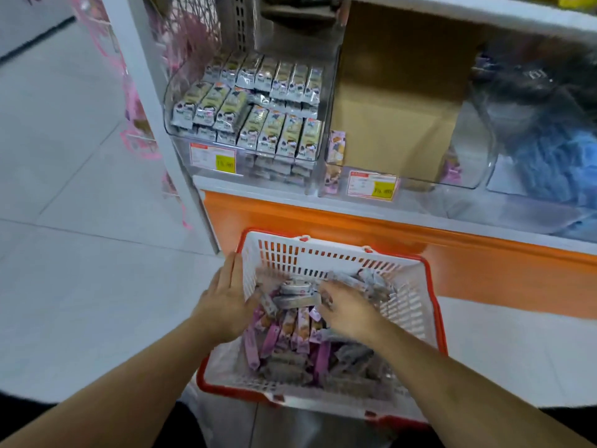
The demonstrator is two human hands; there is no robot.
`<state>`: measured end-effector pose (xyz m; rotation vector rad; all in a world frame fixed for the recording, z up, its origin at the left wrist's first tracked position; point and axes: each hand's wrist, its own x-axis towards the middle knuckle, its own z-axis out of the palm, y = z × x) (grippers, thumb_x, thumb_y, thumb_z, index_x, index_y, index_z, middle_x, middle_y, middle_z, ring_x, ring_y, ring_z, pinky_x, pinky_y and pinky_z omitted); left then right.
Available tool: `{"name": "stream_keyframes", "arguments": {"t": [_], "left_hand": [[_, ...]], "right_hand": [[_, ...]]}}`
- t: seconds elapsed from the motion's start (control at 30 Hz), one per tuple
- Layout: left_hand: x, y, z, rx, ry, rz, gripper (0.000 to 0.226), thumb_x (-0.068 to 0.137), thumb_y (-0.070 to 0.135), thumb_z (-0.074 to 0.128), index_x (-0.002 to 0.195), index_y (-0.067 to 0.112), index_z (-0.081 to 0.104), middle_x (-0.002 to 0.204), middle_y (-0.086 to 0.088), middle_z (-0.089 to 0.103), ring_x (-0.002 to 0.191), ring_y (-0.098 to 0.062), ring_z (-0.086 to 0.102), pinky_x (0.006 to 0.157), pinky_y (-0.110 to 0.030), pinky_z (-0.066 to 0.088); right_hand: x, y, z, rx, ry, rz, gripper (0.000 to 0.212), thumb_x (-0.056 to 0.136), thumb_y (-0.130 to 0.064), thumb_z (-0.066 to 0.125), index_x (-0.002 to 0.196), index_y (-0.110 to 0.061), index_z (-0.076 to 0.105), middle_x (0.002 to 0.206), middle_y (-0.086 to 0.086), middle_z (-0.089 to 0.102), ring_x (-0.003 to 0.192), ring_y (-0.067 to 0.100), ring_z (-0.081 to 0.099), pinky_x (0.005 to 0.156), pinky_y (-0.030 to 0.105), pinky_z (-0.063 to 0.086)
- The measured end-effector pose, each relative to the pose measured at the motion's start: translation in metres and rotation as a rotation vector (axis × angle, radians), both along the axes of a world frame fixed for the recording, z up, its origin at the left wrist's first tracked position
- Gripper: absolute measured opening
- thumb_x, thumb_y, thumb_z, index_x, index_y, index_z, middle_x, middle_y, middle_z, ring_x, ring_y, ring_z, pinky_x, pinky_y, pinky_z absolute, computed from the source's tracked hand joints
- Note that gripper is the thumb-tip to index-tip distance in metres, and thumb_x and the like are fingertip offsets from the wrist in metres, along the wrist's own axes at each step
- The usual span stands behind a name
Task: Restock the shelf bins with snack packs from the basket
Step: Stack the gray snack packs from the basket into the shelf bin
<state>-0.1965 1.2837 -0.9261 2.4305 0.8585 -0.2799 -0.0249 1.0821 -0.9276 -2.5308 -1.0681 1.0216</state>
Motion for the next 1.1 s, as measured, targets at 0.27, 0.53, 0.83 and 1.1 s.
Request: {"name": "stream_keyframes", "arguments": {"t": [0.27,0.53,0.83,1.1], "left_hand": [[0.002,-0.004,-0.033,0.077,0.01,0.049,0.093,0.098,0.074,0.03,0.156,0.03,-0.027,0.168,0.011,-0.025,0.158,-0.029,0.003,0.123,-0.057,0.026],[0.006,-0.008,-0.031,0.068,0.05,0.07,0.093,0.098,0.074,0.027,0.158,0.028,-0.028,0.167,0.013,-0.027,0.152,-0.033,0.013,0.114,-0.056,0.037],[0.009,-0.007,-0.023,0.026,0.094,0.079,0.087,0.099,0.071,0.025,0.157,0.031,-0.026,0.167,0.014,-0.027,0.153,-0.035,0.012,0.115,-0.059,0.034],[0.013,-0.004,0.013,0.094,0.056,0.131,0.07,0.105,0.055,0.032,0.161,0.02,0.011,0.171,-0.004,0.006,0.154,-0.036,0.014,0.123,-0.056,0.019]], "right_hand": [[0.008,0.049,-0.066,-0.015,-0.052,-0.002,0.068,0.106,-0.037,0.052,0.164,-0.013,0.026,0.169,0.007,0.027,0.157,0.029,0.019,0.129,0.045,0.023],[-0.002,0.065,-0.109,-0.083,-0.23,0.023,0.058,0.101,-0.03,0.065,0.15,-0.009,0.043,0.148,0.011,0.045,0.136,0.03,0.038,0.118,0.042,0.038],[-0.005,0.058,-0.061,0.069,-0.034,-0.07,0.049,0.093,-0.016,0.075,0.139,-0.021,0.059,0.131,-0.001,0.056,0.12,0.021,0.057,0.101,0.039,0.053],[0.011,0.048,0.07,0.194,0.098,-0.045,0.072,0.087,-0.005,0.084,0.148,-0.026,0.051,0.118,-0.015,0.059,0.104,0.011,0.062,0.082,0.03,0.053]]}}
